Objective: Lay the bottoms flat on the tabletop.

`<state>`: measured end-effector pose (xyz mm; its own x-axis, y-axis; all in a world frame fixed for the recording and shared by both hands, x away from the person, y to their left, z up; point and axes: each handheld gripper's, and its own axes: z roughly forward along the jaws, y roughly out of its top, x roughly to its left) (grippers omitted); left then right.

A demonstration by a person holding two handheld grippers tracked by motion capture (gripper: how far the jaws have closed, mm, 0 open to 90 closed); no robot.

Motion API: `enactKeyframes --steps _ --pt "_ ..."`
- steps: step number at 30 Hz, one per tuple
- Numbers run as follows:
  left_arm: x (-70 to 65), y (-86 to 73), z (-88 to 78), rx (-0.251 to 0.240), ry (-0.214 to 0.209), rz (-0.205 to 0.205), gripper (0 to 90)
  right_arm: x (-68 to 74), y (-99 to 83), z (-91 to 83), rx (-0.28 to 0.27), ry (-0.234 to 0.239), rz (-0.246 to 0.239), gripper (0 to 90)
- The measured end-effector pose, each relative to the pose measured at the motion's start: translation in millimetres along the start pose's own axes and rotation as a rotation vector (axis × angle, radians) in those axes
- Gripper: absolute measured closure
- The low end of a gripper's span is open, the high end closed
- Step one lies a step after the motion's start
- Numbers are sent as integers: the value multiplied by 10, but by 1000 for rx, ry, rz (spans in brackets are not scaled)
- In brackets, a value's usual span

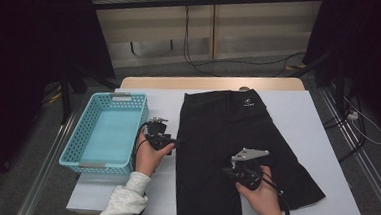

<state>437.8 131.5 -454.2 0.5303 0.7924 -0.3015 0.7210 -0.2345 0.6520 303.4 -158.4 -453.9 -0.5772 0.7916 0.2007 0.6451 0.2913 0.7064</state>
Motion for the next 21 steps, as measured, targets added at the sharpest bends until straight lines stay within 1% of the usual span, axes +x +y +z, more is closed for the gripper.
enactKeyframes --steps 2,3,5,7,9,11,13,14,15,17,18,19,20,21 --pt "8 -1 -6 0 5 -2 282 -38 -23 -72 -4 22 27 900" --pt "9 -1 -6 0 7 -1 282 -58 -45 -126 2 18 29 900" --pt "12 -1 -3 -2 9 -1 281 -100 -83 -177 7 8 39 900" --pt "8 -1 -3 -2 11 2 279 -118 -110 -190 31 -12 29 900" --pt "1 -3 -6 -1 11 1 276 -115 -128 -187 46 -45 0 900" --pt "4 -5 -7 -2 9 -1 273 -105 -142 -174 58 -32 -8 900" --pt "8 -7 -8 -3 8 1 273 -86 -141 -172 56 -42 -23 900" --pt "9 -8 -8 -3 8 1 273 -69 -131 -173 53 -50 -39 886" --pt "7 -10 -10 -1 7 2 272 -60 -126 -172 48 -56 -43 845" --pt "3 -10 -12 1 6 1 269 -40 -107 -166 31 -94 -74 770" --pt "3 -11 -10 -1 7 3 267 -26 -95 -156 20 -89 -85 722" --pt "-2 -11 -9 -2 8 4 265 -17 -89 -149 17 -88 -87 684" --pt "-4 -10 -7 -1 9 5 263 3 -76 -134 14 -101 -94 629" --pt "-10 -10 -5 1 13 10 259 18 -68 -123 11 -110 -102 607"
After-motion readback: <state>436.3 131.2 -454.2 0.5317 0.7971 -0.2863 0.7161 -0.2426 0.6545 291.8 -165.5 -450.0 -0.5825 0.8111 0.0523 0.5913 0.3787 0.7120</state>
